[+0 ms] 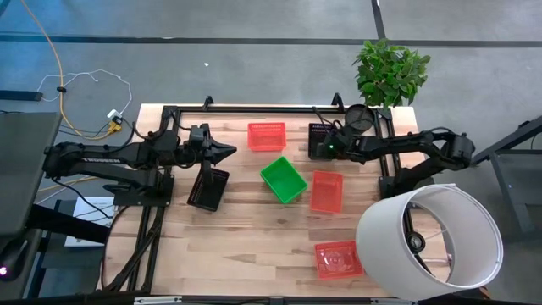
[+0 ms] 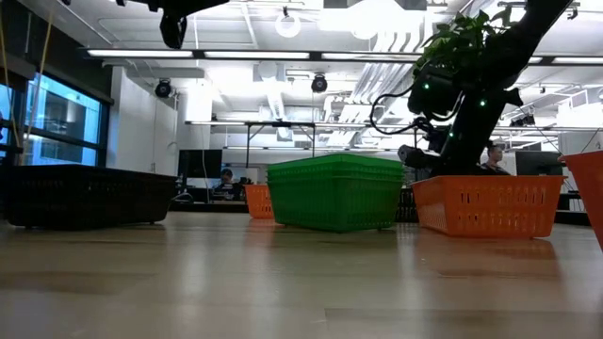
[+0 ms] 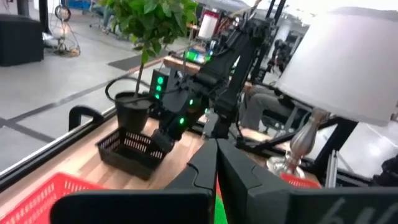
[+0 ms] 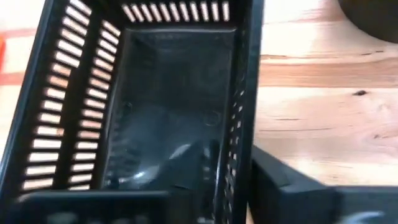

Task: Stack baskets by color
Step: Stack the black basket on the black basket

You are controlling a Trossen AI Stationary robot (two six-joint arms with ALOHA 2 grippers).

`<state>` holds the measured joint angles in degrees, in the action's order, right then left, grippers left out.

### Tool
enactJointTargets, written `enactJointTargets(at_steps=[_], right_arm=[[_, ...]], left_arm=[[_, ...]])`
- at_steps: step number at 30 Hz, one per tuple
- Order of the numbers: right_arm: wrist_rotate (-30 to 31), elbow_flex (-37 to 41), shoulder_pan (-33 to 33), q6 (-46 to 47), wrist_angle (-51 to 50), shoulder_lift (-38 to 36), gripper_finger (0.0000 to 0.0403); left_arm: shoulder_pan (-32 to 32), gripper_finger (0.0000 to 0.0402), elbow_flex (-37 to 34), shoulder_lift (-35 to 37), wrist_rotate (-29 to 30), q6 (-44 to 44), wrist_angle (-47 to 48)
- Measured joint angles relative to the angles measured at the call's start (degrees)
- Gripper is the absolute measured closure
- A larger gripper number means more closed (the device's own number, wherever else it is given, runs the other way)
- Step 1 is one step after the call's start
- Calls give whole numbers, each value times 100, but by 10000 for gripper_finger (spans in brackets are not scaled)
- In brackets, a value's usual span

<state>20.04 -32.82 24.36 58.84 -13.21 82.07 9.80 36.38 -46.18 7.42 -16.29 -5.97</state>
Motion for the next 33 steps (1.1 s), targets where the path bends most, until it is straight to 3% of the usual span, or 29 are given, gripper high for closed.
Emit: enactJointTargets(at_steps=[3, 13, 18, 21, 27, 33], right_arm=[[-68, 0, 0, -355, -120, -157, 391], [109, -4, -230, -791, -603, -1763, 401], [177, -8, -623, -1279, 131, -2683, 402], [-169, -15, -869, -1654, 759, -2977, 402], [-1251, -810, -1705, -3086, 727, -2736, 402], [-1962, -2144, -2362, -4438, -260, -1976, 402]], left_arm=[[-7, 401, 0, 140, 2, 0, 204], [-7, 401, 0, 920, -74, 2, 667], [-7, 401, 0, 1235, -73, 61, 849], [-7, 401, 0, 1330, -75, 197, 941], [-7, 401, 0, 1351, -77, 256, 1097], [-37, 401, 0, 1311, -188, 235, 1195]])
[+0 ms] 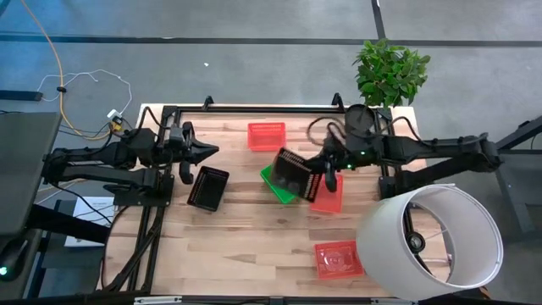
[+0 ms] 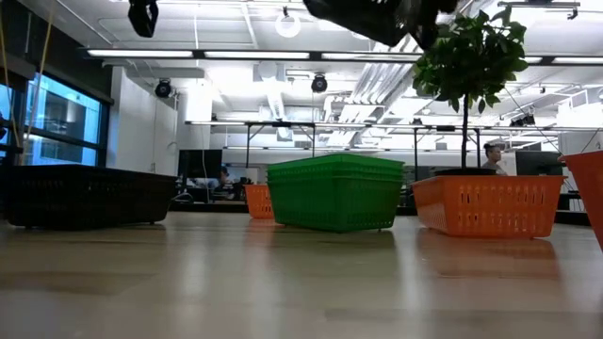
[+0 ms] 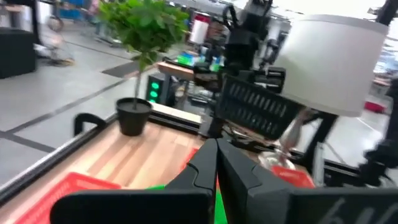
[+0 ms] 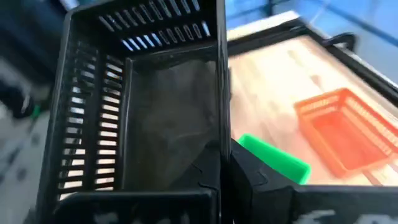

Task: Stack baskets by color
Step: Stack the black basket on the black basket

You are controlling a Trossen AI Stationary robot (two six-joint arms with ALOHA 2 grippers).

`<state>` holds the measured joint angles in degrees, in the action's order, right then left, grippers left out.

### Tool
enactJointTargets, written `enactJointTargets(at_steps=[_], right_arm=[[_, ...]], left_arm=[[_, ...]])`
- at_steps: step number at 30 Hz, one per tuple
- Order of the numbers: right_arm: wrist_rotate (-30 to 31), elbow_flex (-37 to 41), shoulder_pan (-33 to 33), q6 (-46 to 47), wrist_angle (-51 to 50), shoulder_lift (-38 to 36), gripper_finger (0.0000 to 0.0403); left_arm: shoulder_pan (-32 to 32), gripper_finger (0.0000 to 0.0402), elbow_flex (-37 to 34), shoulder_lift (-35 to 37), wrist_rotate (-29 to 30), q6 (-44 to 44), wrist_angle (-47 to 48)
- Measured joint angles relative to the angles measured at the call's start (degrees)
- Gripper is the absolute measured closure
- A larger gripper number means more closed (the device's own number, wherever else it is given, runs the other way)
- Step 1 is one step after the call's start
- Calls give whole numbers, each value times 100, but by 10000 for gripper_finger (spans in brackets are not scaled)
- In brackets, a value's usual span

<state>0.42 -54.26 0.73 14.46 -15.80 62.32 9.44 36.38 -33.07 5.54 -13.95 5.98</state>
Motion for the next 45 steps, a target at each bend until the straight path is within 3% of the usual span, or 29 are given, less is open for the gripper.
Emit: enactJointTargets(at_steps=[6, 14, 23, 28, 34, 40, 45], right_arm=[[-22, -801, 13, -529, -1106, 693, 403], [-248, -846, 226, -522, -1131, 833, 403], [-251, -848, 266, -435, -1136, 805, 403], [-43, -848, 263, 138, -960, 981, 403], [188, -848, -100, 1075, -375, 1873, 403], [1293, -1141, -632, 2686, 762, 2984, 403], [2294, -2141, -977, 3967, 793, 4104, 403]], left_arm=[[-506, 401, 0, -224, -148, -102, 147], [-1060, 401, 0, -585, 553, 127, 156], [-1072, 401, 0, -600, 722, 113, 153], [-1072, 401, 0, -531, 1439, 274, 139], [-1069, 401, 2, -303, 2303, 767, -542], [-1073, 401, 38, -42, 1101, 1241, -1014], [-1068, 401, 133, 72, 929, 1436, -1009]])
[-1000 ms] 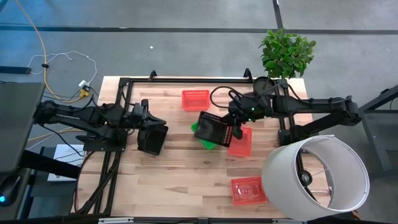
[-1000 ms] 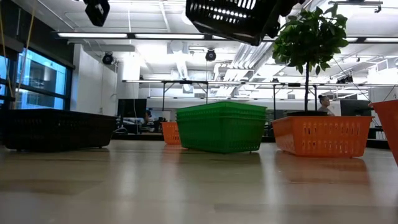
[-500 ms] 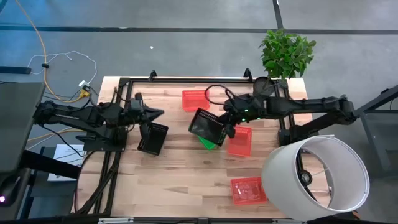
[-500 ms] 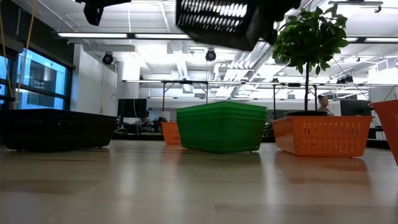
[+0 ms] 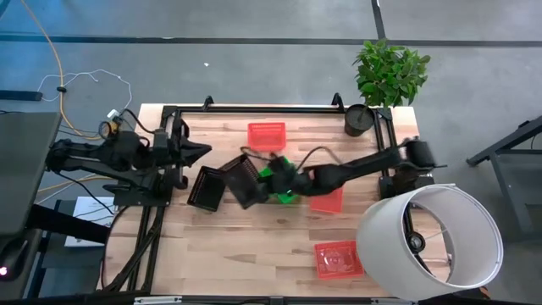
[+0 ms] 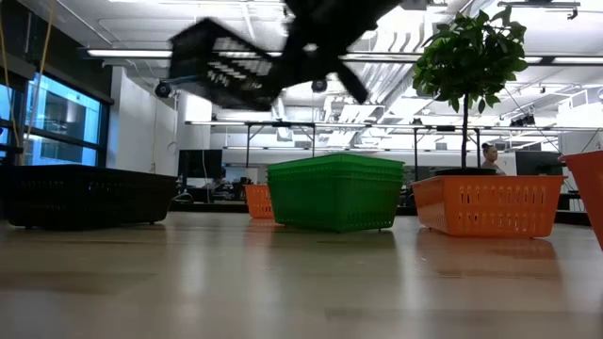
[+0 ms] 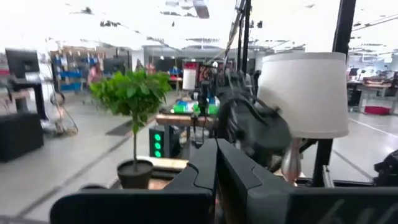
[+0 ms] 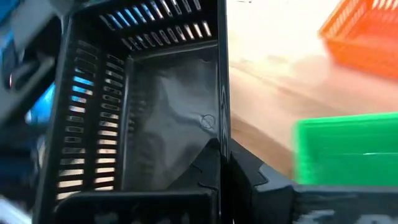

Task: Stack baskets by color
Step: Stack the black basket on the black basket

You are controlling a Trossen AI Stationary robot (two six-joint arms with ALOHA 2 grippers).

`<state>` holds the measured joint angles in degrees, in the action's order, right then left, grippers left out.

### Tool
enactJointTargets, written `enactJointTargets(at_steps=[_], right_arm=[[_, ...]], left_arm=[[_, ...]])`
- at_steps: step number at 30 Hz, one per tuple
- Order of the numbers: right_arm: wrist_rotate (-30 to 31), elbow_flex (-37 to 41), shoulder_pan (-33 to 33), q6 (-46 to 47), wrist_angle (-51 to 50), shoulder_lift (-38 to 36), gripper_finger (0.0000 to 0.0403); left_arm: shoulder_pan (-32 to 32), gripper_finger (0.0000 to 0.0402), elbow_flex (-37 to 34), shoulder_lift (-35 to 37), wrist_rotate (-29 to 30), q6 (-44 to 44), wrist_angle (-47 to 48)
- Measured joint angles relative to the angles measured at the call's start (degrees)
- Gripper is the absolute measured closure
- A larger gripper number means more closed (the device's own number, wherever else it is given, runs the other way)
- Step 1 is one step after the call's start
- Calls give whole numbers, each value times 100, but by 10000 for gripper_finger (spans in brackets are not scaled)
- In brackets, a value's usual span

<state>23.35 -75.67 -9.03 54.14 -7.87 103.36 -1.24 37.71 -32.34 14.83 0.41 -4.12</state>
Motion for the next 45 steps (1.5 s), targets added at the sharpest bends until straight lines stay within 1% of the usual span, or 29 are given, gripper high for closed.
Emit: enactJointTargets(at_steps=[2, 6, 10, 15, 19, 22, 27, 31, 37, 43, 45], right_arm=[[211, -495, -85, 472, 11, 485, 403], [682, -1550, -229, 1348, -21, 1430, 403], [949, -2619, -269, 1947, -90, 2286, 403], [1160, -3904, -265, 2613, -786, 3246, 403], [1399, -4616, -263, 3084, -976, 3834, 403], [1477, -5043, -265, 3226, -989, 4211, 403], [1533, -5404, -261, 3343, -967, 4520, 403], [1513, -5389, -261, 3626, -1182, 4556, 403], [1303, -5380, -261, 3649, -1693, 4546, 403], [1315, -5393, -261, 3596, -2764, 4326, 403], [1308, -5529, -257, 3523, -3143, 4309, 403]], left_arm=[[0, 401, 28, 60, 14, 189, -12], [0, 401, 34, 148, 96, 231, -16], [3, 401, 34, 191, -160, 213, -14], [0, 401, 34, 189, -223, 174, -9], [0, 401, 34, 186, -223, 125, -6], [0, 401, 34, 186, -223, 7, -5], [0, 401, 34, 186, -224, -22, -3], [0, 401, 34, 186, -225, -22, -3], [3, 401, 34, 186, -225, -21, -3], [3, 401, 34, 186, -223, -22, -2], [3, 401, 34, 186, -225, -20, 0]])
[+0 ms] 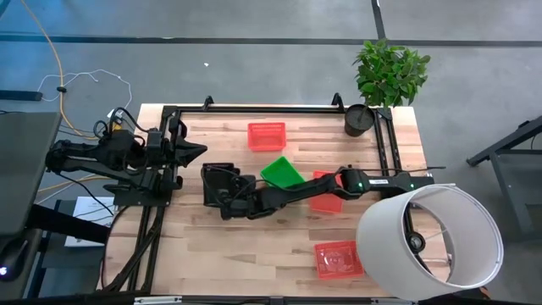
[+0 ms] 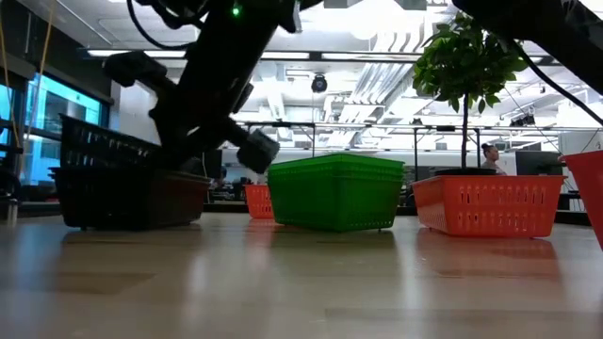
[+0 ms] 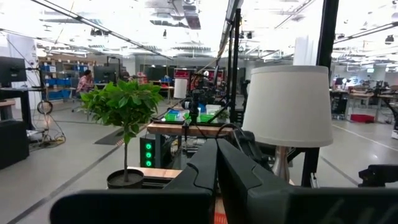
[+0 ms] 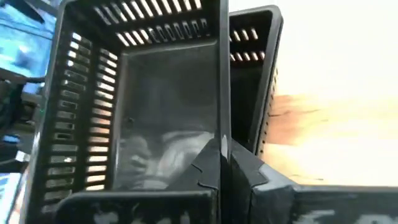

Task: Stack baskets by color
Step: Stack the black basket on the black basket

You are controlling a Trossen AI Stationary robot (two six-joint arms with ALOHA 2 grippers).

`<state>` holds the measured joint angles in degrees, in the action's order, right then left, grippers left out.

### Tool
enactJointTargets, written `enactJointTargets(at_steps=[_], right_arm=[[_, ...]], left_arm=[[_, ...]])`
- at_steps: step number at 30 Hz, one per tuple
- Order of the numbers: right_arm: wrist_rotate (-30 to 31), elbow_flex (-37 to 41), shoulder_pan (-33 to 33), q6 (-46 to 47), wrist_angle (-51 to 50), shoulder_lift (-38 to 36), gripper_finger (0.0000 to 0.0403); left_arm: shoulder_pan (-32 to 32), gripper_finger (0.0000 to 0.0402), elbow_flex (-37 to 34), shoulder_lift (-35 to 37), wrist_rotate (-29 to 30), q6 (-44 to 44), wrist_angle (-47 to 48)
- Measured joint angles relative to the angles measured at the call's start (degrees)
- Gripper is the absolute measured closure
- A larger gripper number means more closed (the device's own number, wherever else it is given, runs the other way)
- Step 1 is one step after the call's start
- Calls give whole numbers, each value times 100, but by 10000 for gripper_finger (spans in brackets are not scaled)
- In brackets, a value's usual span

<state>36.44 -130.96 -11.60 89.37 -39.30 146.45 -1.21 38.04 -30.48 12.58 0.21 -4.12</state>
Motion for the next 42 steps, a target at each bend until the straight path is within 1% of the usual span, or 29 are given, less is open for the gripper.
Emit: enactJointTargets(at_steps=[2, 6, 19, 25, 35, 42], right_arm=[[-23, -183, 7, -192, -325, 0, 403], [-28, -388, 35, -310, -608, -2, 403], [-196, -404, 72, -457, -687, -89, 403], [-204, -404, 100, -499, -885, -125, 403], [-414, -404, 112, -721, -1126, -125, 403], [-459, -404, 127, -736, -1121, -125, 403]], left_arm=[[0, 401, 0, 0, 0, 0, 0], [0, 401, 0, 2, 3, 2, 1], [0, 401, 0, 1, 24, 193, 2], [0, 401, 0, 1, 46, 195, 1], [0, 401, 0, 1, 58, 195, 2], [0, 402, 0, 0, 91, 197, 2]])
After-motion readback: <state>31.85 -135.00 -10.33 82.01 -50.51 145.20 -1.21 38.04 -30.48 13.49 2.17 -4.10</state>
